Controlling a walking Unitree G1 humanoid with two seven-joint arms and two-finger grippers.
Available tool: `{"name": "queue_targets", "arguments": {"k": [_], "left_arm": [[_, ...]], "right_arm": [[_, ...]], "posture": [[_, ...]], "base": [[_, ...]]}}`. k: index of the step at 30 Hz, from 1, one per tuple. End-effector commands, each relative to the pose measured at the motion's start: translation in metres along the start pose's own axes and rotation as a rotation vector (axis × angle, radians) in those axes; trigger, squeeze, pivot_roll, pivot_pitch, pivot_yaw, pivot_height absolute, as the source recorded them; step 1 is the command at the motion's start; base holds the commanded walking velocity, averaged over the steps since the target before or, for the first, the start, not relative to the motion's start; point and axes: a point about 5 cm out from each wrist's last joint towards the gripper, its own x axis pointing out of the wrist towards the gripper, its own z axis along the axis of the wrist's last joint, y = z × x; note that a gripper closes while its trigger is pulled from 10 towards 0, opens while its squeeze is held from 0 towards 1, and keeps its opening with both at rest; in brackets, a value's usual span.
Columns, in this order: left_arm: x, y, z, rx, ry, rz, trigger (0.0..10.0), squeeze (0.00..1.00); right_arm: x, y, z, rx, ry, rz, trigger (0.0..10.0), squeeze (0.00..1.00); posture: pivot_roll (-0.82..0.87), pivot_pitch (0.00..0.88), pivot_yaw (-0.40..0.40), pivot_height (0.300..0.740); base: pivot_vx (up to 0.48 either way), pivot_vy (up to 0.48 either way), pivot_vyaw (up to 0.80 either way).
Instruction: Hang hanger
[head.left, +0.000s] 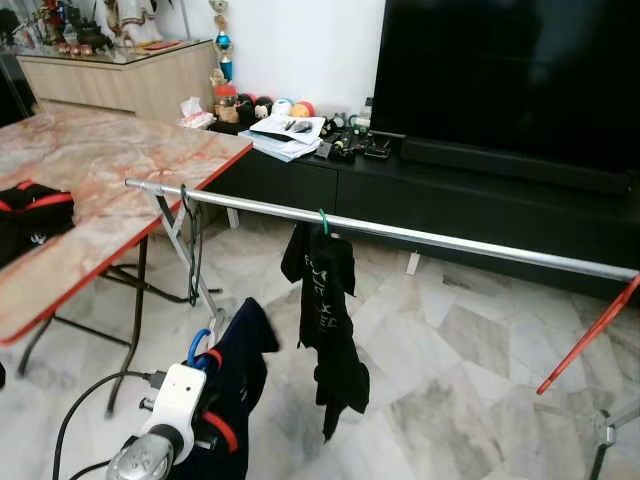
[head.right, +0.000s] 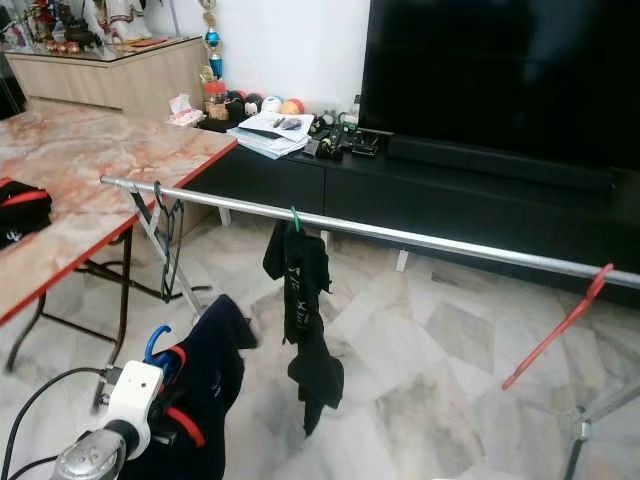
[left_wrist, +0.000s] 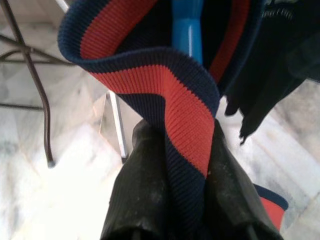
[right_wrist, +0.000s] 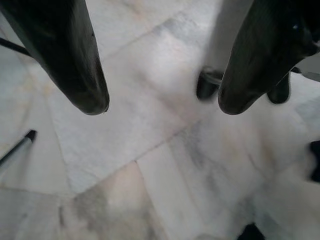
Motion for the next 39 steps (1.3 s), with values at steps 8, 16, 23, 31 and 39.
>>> {"name": "queue_targets", "arguments": {"k": [8,16,23,31,39], "left_arm": [[0.0017,-0.0061,0.0066,0.005,-0.028,-0.011,10.0,0.00],[0.0005,-0.0072,0.0045,0.020,-0.021,-0.014,10.0,0.00],[-0.0006,-0.0087,0.0033,0.023,-0.018,-0.014,10.0,0.00],[-0.0015,-0.0090,0.0000,0.041,0.004,-0.008,10.0,0.00],[-0.0039,-0.0035,0.0010,0.018,-0.009,0.032,10.0,0.00]], "right_arm": [[-0.0007,-0.0042,-0.0016,0.013,0.000,-0.008,10.0,0.00],[-0.0005,-0.0038,-0.0007,0.004,0.001,-0.002,10.0,0.00],[-0.0004,-0.0038,-0.0001,-0.001,0.002,0.000,10.0,0.00],[-0.0005,-0.0040,-0.0006,-0.004,0.003,0.002,10.0,0.00],[-0.0006,-0.0034,-0.0014,-0.003,0.005,0.008,10.0,0.00]], "posture": [[0.16,0.000,0.006,0.740],[0.16,0.000,0.001,0.740],[0.17,0.000,-0.002,0.740],[0.17,0.000,-0.005,0.740],[0.18,0.000,-0.007,0.740]], "base": [[0.000,-0.461,0.00],[0.000,-0.461,0.00],[0.000,-0.461,0.00],[0.000,-0.172,0.00],[0.000,0.000,0.00]]}}
